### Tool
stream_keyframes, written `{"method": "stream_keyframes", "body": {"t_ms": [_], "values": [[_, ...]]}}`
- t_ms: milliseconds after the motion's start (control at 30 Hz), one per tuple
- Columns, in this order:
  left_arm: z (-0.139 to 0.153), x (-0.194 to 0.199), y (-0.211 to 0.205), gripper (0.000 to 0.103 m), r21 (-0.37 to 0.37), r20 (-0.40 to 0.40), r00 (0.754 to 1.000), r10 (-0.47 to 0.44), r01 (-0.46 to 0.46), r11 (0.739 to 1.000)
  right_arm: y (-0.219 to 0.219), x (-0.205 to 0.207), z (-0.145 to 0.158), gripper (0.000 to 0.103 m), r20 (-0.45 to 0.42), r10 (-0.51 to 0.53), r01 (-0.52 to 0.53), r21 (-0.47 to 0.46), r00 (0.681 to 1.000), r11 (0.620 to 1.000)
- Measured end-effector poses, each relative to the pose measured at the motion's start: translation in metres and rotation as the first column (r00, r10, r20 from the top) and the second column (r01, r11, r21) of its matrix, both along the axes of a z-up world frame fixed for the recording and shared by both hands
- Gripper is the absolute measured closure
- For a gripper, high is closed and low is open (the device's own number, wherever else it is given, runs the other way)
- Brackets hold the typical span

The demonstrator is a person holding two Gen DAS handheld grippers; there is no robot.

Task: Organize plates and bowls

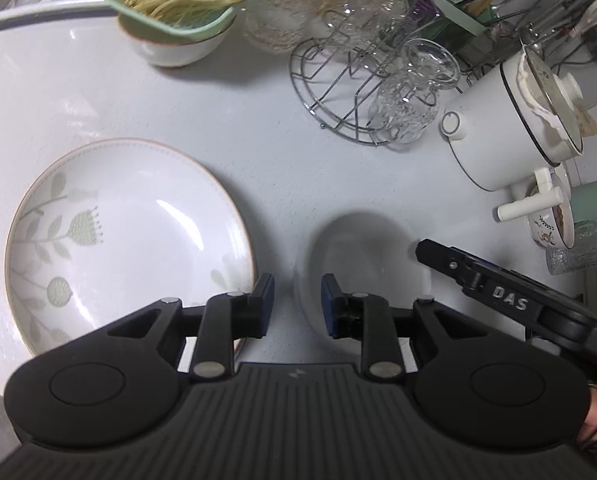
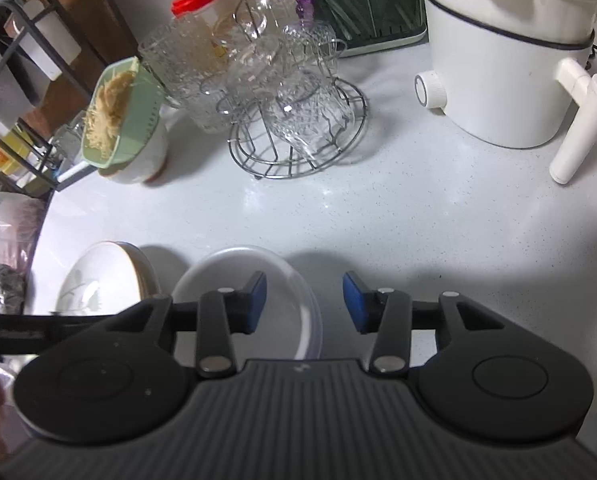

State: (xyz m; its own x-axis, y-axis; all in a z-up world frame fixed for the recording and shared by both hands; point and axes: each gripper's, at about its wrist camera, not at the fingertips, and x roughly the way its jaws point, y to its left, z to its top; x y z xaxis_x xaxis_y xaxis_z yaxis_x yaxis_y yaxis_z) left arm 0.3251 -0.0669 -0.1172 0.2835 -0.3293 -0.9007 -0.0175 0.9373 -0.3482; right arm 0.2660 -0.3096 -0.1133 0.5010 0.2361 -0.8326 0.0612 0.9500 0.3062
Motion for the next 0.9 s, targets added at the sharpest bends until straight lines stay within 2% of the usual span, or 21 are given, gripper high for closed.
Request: {"method": "stream_keyframes", "body": {"t_ms": [67,167,233,300,367,533,900], "values": [[-0.001,-0.001,0.004,0.067,0.003,-0.007,1.0,0.012,-0.012,1.0,0.0,0.002,-0.009,0.058,-0.025,-0.003,0.003,0.008,1.0,1.0],[-0.001,-0.002,0.011,0.058,0.005,-0.01,1.0,0.026,-0.026,1.0,-0.001,0.006,-0.026,0.059,-0.094,-0.028,0.035,0.069,0.995,0.997],[0.0,-0.003,0.014,0.056,-0.006,-0.009,1.0,0.026,-0.026,1.0,-0.001,0.007,-0.034,0.065,-0.124,-0.04,0.052,0.094,0.991,0.994],[0.0,-0.004,0.015,0.056,-0.007,-0.008,1.0,0.027,-0.027,1.0,-0.001,0.008,-0.038,0.066,-0.14,-0.055,0.073,0.125,0.989,0.989],[0.0,-0.004,0.015,0.056,-0.01,-0.011,1.0,0.024,-0.025,1.0,0.0,0.009,-0.043,0.079,-0.158,-0.072,0.091,0.117,0.985,0.989],[-0.004,0.0,0.012,0.056,-0.059,-0.04,0.999,0.016,-0.018,0.998,-0.003,0.01,-0.051,0.089,-0.187,-0.108,0.135,0.139,0.976,0.981],[-0.022,0.014,-0.019,0.056,-0.104,-0.085,0.992,-0.088,0.079,0.991,-0.024,-0.005,-0.044,0.091,-0.174,-0.152,0.167,0.073,0.973,0.983]]}}
